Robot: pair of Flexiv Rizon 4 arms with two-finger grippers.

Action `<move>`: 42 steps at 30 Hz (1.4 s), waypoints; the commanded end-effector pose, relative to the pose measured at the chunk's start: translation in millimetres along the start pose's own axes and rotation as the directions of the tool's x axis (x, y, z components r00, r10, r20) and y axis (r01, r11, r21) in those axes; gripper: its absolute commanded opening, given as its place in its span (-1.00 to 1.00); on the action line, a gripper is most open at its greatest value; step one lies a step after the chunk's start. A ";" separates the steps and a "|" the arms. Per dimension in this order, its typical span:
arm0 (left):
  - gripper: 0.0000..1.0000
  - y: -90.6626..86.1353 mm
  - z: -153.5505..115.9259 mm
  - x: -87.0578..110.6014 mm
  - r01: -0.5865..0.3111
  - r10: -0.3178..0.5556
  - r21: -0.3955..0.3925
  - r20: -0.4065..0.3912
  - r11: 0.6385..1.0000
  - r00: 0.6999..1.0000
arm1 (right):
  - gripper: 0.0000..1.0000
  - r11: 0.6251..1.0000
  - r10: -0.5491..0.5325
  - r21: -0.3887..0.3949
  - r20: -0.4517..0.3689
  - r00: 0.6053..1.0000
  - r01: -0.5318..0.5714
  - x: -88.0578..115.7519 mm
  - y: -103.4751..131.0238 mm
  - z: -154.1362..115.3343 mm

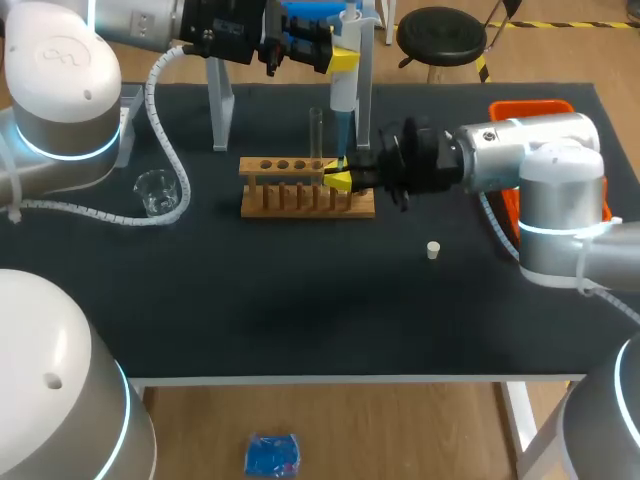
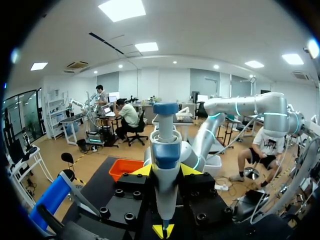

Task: Invert the test tube, pick up the pipette, mount the tip to pipette, aspirate from beaker and dispense into the tube, eject the tip, return the pipette, and cap with the stopper.

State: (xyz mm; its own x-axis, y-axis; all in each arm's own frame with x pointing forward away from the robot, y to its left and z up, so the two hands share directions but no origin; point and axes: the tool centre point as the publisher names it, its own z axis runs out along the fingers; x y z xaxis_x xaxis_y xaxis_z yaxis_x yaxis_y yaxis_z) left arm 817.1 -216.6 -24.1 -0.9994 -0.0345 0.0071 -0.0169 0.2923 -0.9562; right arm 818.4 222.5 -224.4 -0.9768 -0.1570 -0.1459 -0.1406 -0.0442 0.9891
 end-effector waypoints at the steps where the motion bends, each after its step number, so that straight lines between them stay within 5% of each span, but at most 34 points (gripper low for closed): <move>1: -1.00 2.9 0.7 0.8 0.000 0.000 0.002 0.003 1.000 1.000 | -1.00 1.000 -0.011 -0.001 0.025 1.000 0.011 -1.1 4.3 1.4; 13: -1.00 2.9 0.7 0.8 0.000 0.000 0.002 0.003 1.000 1.000 | -1.00 0.998 0.043 -0.058 0.042 0.998 -0.040 -4.8 11.5 1.8; 42: -1.00 2.9 0.7 0.8 0.000 0.000 0.002 0.003 1.000 1.000 | -1.00 0.998 0.033 -0.053 0.072 0.997 -0.029 -11.7 27.0 0.5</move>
State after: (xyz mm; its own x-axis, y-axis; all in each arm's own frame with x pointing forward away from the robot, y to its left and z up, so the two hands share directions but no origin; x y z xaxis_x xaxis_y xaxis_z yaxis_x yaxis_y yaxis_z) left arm 817.7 -217.1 -17.0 -0.9994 -0.0355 0.0040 -0.0142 0.2898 -0.9570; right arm 826.0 224.6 -208.3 -0.9896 -0.0896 -0.1125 -0.1044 -0.0914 0.9903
